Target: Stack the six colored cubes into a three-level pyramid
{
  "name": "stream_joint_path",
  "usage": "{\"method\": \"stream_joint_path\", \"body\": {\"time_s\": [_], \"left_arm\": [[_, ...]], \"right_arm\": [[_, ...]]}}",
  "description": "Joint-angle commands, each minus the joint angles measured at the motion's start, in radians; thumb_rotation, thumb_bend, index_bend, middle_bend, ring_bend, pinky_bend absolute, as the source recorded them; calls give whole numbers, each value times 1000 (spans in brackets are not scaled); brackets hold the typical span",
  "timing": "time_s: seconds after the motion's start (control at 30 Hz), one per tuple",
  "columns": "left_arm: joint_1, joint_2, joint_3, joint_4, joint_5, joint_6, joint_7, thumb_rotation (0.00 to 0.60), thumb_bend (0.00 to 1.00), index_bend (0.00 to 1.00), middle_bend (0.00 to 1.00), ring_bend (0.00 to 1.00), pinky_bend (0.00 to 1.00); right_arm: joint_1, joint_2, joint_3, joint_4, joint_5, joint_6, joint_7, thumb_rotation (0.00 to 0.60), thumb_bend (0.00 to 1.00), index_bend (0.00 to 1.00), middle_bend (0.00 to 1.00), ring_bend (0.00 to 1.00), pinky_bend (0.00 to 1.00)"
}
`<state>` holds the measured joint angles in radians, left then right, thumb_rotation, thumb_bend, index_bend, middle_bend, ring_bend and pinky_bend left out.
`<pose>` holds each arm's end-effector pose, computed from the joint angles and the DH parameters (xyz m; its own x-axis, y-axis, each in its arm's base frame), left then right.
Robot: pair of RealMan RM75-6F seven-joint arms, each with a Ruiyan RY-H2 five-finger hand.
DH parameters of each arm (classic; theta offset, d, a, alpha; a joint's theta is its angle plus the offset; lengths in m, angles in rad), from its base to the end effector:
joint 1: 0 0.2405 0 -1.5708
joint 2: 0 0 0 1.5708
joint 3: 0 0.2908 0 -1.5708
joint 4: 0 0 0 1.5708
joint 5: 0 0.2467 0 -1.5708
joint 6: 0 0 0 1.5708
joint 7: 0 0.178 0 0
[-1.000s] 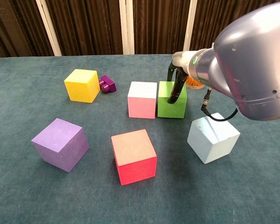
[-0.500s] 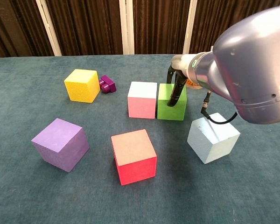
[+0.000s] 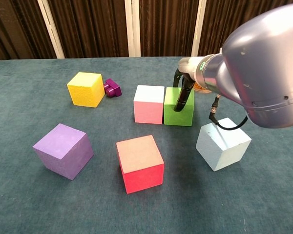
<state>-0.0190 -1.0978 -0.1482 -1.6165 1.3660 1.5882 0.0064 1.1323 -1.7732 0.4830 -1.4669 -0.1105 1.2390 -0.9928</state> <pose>-0.3758 0.2157 0.1916 0.4140 -0.1710 0.8941 0.9054 0.1784 -0.3852 -0.0474 -0.4523 -0.0972 0.3775 -0.4006 0.8348 -0.9017 0.0463 0.4300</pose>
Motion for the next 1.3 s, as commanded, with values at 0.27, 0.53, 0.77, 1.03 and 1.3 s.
{"method": "stream_joint_path", "body": {"time_s": [0.27, 0.53, 0.77, 1.03, 1.3], "left_arm": [[0, -2, 1, -1, 1, 1, 4, 600, 306, 138, 0, 0, 0], [0, -2, 1, -2, 0, 0, 6, 600, 306, 138, 0, 0, 0], [0, -1, 0, -2, -1, 0, 5, 600, 306, 138, 0, 0, 0], [-2, -3, -2, 4, -1, -2, 2, 600, 306, 137, 0, 0, 0], [-2, 3, 4, 11, 23, 3, -28, 600, 304, 110, 0, 0, 0]], "right_arm": [[0, 8, 2, -6, 16, -5, -8, 600, 223, 283, 293, 173, 0], [3, 17, -1, -14, 36, -12, -23, 600, 224, 229, 233, 118, 0], [3, 29, 1, -33, 39, -18, -22, 600, 215, 87, 114, 62, 0], [-57, 145, 28, -203, -31, 1, 57, 600, 198, 44, 65, 41, 0], [-329, 530, 11, -637, -217, 110, 226, 600, 198, 29, 65, 40, 0]]}}
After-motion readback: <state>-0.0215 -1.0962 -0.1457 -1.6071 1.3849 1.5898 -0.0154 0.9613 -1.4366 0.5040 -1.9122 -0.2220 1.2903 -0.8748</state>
